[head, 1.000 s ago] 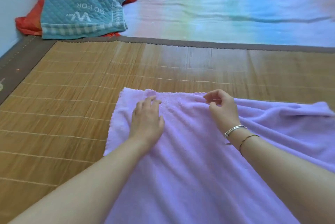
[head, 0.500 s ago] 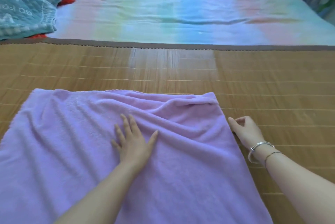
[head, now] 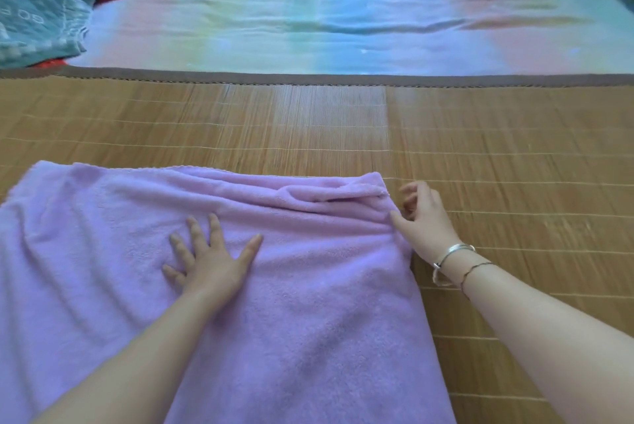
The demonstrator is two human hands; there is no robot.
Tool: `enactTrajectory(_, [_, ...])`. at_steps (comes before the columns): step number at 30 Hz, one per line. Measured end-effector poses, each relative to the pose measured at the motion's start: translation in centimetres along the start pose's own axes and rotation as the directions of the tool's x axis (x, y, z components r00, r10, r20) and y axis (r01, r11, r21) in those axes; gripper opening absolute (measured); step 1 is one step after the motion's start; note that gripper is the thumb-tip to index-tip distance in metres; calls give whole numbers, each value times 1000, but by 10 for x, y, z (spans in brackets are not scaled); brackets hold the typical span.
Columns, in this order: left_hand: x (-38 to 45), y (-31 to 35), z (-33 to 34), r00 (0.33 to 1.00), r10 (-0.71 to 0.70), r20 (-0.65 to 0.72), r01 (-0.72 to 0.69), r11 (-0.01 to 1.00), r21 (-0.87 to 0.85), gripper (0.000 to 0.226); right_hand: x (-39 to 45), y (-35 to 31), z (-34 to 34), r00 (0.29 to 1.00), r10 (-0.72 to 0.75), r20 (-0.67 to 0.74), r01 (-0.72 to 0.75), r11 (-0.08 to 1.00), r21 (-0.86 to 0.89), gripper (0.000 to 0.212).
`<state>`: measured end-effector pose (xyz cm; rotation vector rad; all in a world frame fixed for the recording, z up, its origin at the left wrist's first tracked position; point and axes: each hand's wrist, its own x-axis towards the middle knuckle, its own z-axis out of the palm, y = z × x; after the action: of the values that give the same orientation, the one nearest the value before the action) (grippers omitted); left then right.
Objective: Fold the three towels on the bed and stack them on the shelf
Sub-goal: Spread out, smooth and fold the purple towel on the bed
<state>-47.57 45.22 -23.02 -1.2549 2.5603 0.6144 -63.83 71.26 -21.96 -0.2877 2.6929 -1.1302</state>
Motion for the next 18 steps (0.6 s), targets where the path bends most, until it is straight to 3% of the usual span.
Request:
enactTrajectory(2, [8, 5, 1, 999, 33, -7, -33, 999, 37, 97, 17, -6, 3, 995, -96, 34, 97, 994, -50, 29])
enactTrajectory(5, [22, 15, 1, 999, 46, -28, -45, 998, 49, 102, 38, -22, 7, 981, -184, 59, 189, 979, -75, 4])
enactTrajectory(7, [30, 24, -1, 999, 26, -20, -26, 999, 18, 108, 48, -35, 5, 989, -122, 87, 110, 985, 131, 10])
enactTrajectory(10, [41, 31, -1, 1000, -9, -6, 8, 999, -50, 113, 73, -53, -3, 989, 85, 124, -141, 813, 565, 27])
enactTrajectory(13, [42, 31, 2, 1000, -13, -24, 11, 997, -70, 118, 95, -69, -10, 974, 159, 163, -228, 703, 674, 22])
enactTrajectory(14, [41, 31, 4, 999, -8, -35, 5, 997, -72, 119, 101, -75, -11, 971, 163, 176, -239, 712, 660, 19])
enactTrajectory(16, [39, 31, 6, 999, -6, -47, 3, 998, -69, 119, 111, -85, -14, 982, 89, 166, -160, 859, 487, 22])
enactTrajectory(18, [39, 33, 5, 998, 3, -55, -6, 998, -61, 112, 120, -85, -16, 976, -97, 194, 99, 995, 0, 19])
